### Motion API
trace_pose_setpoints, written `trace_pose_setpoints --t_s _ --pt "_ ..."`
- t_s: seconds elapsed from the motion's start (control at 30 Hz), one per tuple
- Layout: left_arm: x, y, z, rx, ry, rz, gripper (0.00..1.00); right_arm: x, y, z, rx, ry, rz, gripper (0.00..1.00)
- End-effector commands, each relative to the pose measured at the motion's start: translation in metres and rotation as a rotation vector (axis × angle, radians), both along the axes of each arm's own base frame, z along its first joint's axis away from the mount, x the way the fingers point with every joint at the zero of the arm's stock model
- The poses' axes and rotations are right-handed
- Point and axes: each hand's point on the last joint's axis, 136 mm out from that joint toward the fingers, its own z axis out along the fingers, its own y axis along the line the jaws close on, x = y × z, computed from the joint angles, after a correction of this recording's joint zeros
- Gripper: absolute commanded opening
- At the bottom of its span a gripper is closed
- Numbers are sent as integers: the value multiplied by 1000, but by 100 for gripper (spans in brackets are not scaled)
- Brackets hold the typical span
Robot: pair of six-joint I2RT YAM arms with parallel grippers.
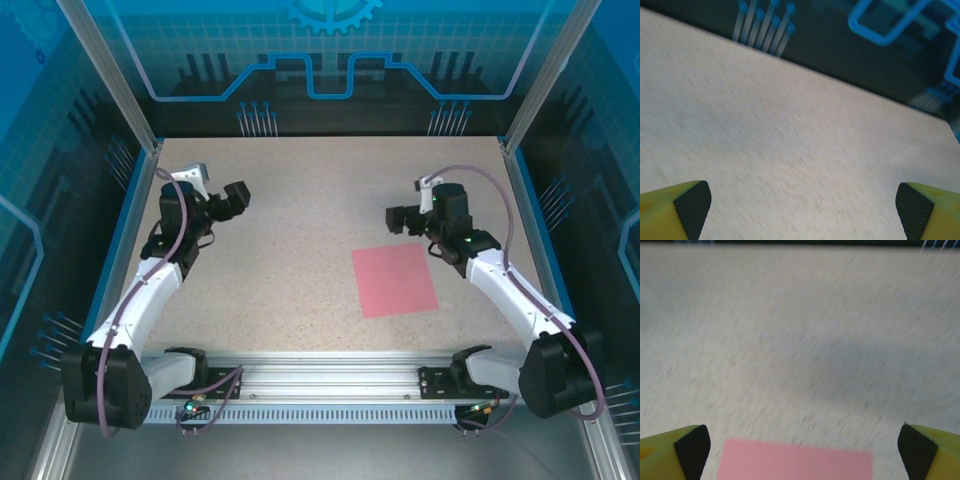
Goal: Fold a paper plane with a square sheet of paper (fold left side to right side)
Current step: Move the square sheet of paper to the center of the table.
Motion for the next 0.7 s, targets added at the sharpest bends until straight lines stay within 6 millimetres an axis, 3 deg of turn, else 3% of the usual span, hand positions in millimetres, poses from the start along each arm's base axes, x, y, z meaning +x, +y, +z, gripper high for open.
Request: trace_pose_setpoints --t_s 0.0,0.1,0.27,0.47,0.53,0.67 --pt "-30 -46 -26 -126 185 -130 99 -57 -2 -56 -30 332 -43 100" --pt "-32 -66 -28 -115 186 -180 99 -84 4 -84 -65 484 -17 100" --pt "-24 -68 -25 -102 176 -171 99 -103 8 -110 -146 614 2 99" --pt "-21 -65 -21 -90 168 -151 99 -103 11 -133 -184 680 -6 86" --pt "-21 -63 -20 -87 166 -146 99 -94 18 -132 -190 680 0 82" --pt "-23 -62 -20 -79 165 -141 99 -90 23 -143 -215 701 1 78"
